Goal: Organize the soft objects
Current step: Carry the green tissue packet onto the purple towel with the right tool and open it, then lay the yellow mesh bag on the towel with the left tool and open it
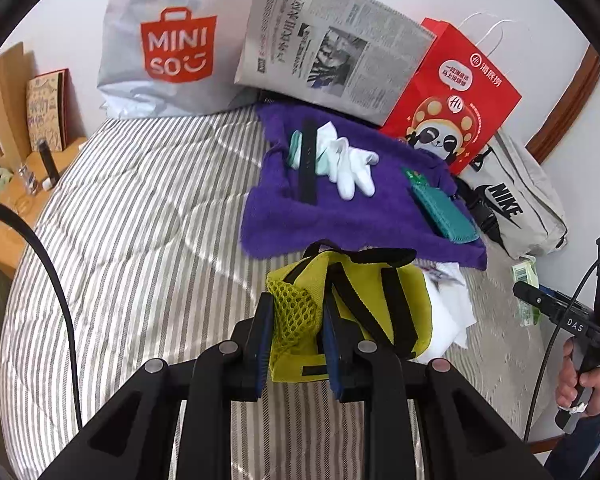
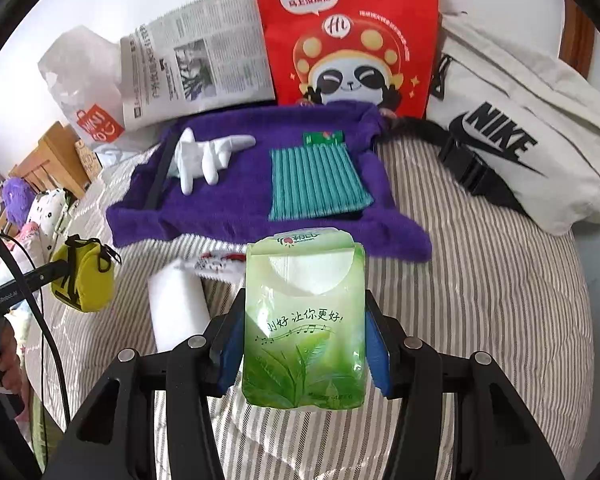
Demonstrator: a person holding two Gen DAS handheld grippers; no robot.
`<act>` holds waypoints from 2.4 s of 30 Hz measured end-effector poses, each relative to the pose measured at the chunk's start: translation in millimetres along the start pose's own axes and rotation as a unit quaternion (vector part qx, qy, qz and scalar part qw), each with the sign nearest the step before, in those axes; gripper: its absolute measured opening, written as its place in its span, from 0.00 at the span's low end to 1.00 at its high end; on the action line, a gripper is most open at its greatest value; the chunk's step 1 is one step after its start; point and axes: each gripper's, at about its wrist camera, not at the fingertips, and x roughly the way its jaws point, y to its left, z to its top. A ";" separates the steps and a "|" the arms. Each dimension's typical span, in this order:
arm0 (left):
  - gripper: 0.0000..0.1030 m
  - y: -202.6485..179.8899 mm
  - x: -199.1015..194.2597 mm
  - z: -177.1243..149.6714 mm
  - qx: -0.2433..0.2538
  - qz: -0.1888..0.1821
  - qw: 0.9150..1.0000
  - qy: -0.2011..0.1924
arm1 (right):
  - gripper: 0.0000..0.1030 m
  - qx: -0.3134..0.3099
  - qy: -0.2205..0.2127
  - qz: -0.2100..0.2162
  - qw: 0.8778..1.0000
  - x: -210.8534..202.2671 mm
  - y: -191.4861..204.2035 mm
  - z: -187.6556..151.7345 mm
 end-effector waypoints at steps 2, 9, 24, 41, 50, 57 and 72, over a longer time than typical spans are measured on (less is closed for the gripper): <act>0.21 -3.3 1.8 5.9 0.003 -0.005 1.000 -0.001 | 0.50 -0.001 -0.005 0.002 1.000 -2.6 1.5 5.8; 0.21 -13.8 12.8 29.2 0.010 -0.020 1.000 -0.002 | 0.50 -0.009 -0.011 0.007 1.000 1.0 9.9 25.9; 0.21 1.6 31.9 61.5 0.004 -0.004 1.000 -0.002 | 0.50 -0.014 -0.006 0.028 1.000 42.4 26.0 73.1; 0.21 23.2 51.1 73.5 -0.011 -0.016 1.000 0.005 | 0.50 -0.039 0.061 0.027 0.997 144.4 67.4 112.1; 0.21 24.8 63.5 80.1 -0.009 -0.021 1.000 0.008 | 0.55 -0.064 0.084 0.022 0.994 166.4 75.2 104.2; 0.21 26.8 65.8 79.7 -0.008 -0.017 1.000 0.010 | 0.72 -0.065 0.090 0.022 0.994 168.0 75.3 98.5; 0.21 -4.4 72.0 97.4 0.006 -0.020 1.000 0.005 | 0.74 -0.042 0.048 0.023 0.998 111.9 54.2 110.5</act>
